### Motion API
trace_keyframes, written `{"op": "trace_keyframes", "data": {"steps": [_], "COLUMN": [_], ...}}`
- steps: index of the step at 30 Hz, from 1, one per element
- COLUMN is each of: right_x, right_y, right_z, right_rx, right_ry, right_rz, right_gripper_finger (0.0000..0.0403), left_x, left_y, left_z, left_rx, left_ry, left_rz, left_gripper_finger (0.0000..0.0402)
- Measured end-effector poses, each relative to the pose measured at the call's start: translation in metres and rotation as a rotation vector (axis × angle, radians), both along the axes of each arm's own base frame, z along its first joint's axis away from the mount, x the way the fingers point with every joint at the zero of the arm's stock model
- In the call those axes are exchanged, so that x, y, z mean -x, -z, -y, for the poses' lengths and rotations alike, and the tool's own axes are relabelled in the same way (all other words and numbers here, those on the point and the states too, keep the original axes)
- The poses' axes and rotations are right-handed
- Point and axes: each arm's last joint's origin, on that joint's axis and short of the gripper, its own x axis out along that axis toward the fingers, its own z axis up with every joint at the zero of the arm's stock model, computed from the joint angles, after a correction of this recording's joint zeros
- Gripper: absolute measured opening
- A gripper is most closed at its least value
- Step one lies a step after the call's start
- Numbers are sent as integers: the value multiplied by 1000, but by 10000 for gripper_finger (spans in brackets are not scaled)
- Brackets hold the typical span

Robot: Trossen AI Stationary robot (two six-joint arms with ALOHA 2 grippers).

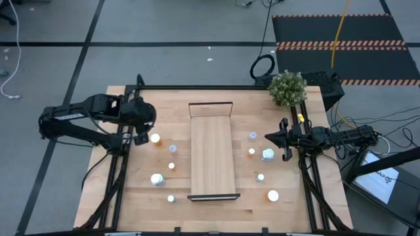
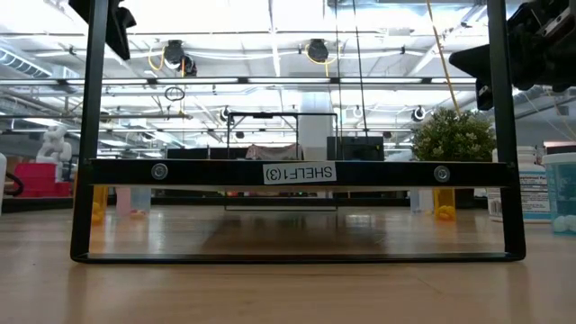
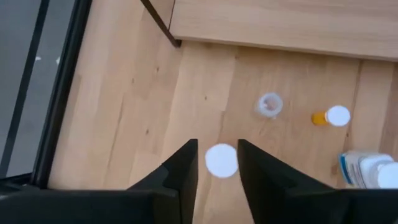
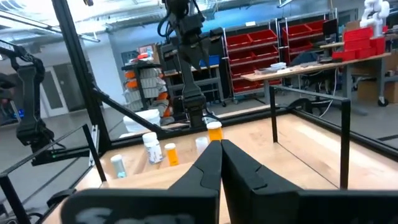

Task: Pick and place medicine bottles onto shelf by color
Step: Put the left big orange medicine bottle on the shelf

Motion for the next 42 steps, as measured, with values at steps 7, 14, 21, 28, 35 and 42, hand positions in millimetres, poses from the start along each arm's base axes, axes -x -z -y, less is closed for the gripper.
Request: {"op": "trace_keyframes", "data": {"steps": [7, 14, 21, 28, 35, 42], "right_x": [3, 2, -1, -14, -30, -52], "right_y": [-24, -68, -119, -154, -176, -170], "right_z": [0, 0, 0, -3, -6, -10], "right_rx": [6, 62, 99, 124, 136, 145], "right_ry": [-1, 1, -1, -4, -6, -8], "right_rz": [-21, -129, -242, -335, -410, -467], "right_gripper_finger": [0, 0, 0, 0, 0, 0], "left_x": [-6, -7, -10, -14, -15, -20], "left_y": [2, 1, -1, -4, -4, -1], "left_z": [0, -1, -1, -1, -1, 5], "left_rx": [-5, -15, -16, -24, -27, -38], "left_ry": [-8, 0, -4, 2, 5, 0], "left_rz": [46, 63, 101, 149, 161, 198], "left_gripper_finger": [133, 134, 134, 134, 134, 134]}}
